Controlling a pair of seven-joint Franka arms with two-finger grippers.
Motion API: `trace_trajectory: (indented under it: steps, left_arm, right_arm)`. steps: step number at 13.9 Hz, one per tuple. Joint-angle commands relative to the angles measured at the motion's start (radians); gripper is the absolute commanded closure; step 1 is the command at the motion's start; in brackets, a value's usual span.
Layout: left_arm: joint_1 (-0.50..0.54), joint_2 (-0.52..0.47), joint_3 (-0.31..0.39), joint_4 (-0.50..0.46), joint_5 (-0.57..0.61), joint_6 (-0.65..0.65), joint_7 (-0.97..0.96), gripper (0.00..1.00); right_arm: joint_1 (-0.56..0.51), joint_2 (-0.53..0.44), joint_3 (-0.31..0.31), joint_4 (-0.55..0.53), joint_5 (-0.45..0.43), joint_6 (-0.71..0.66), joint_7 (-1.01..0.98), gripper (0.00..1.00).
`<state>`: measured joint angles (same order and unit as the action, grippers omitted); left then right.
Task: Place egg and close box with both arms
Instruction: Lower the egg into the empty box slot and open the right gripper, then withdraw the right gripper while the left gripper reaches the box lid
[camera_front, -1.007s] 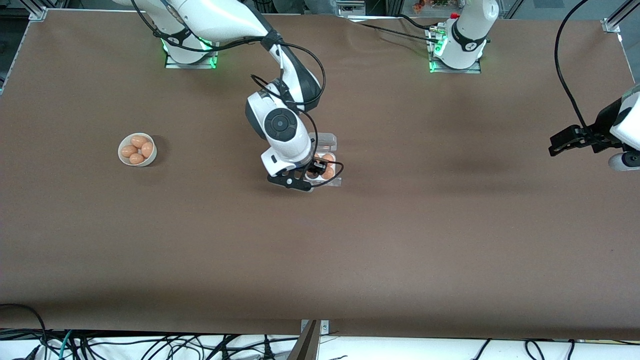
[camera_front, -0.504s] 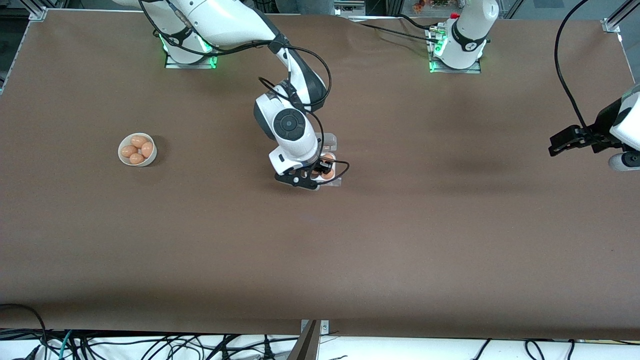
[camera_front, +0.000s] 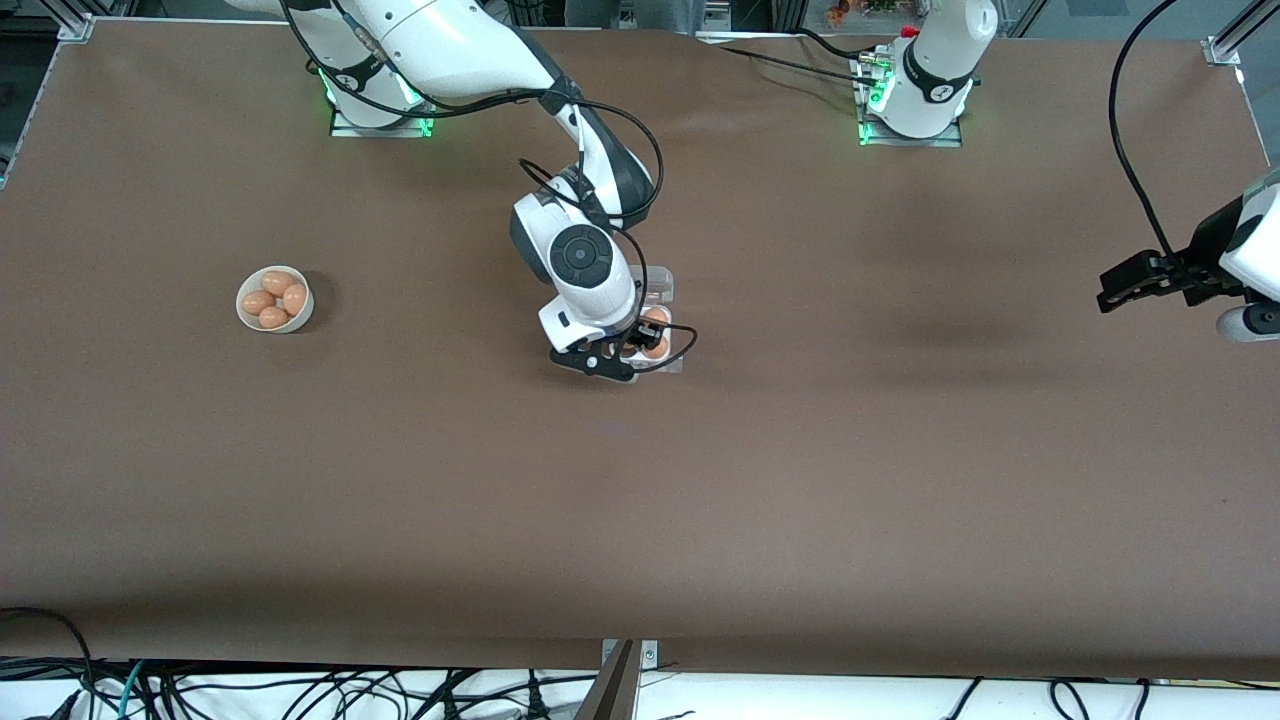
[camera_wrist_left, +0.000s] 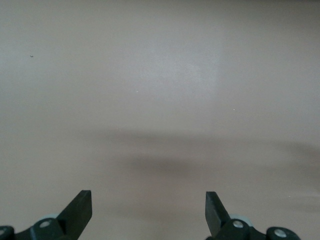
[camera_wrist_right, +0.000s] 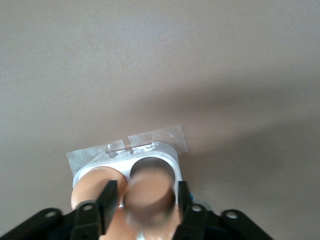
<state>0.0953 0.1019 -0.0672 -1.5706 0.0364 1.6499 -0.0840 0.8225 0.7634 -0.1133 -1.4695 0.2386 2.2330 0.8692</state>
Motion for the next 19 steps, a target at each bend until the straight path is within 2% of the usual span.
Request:
trace_trajectory:
  steps: [1,6,9,12,16,17,19]
  left_arm:
    - [0.0,0.012,0.0,0.026,-0.007,-0.016,0.015,0.0]
    - [0.0,0.012,0.001,0.026,-0.007,-0.018,0.013,0.0]
    - [-0.011,0.01,-0.019,0.026,-0.018,-0.018,0.001,0.0]
    - [-0.015,0.013,-0.126,0.024,-0.021,-0.056,-0.038,0.0]
    - [-0.061,0.068,-0.322,0.024,-0.024,-0.119,-0.263,0.02]
    - [-0.081,0.077,-0.356,0.024,-0.042,-0.122,-0.337,0.11]
    - [-0.136,0.104,-0.376,0.024,-0.119,-0.125,-0.437,0.34]
  right_arm:
    - [0.0,0.01,0.001,0.029,0.016,-0.004,0.004,0.0]
    - [-0.011,0.0,-0.014,0.041,0.004,-0.004,-0.012,0.0]
    - [-0.023,-0.018,-0.066,0.051,0.005,-0.016,-0.102,0.0]
    - [-0.04,-0.03,-0.114,0.051,0.005,-0.082,-0.159,0.0]
    - [-0.042,-0.061,-0.204,0.049,0.016,-0.186,-0.297,0.0]
    - [-0.042,-0.067,-0.229,0.051,0.016,-0.211,-0.32,0.0]
    - [-0.066,-0.102,-0.252,0.051,0.018,-0.257,-0.386,0.0]
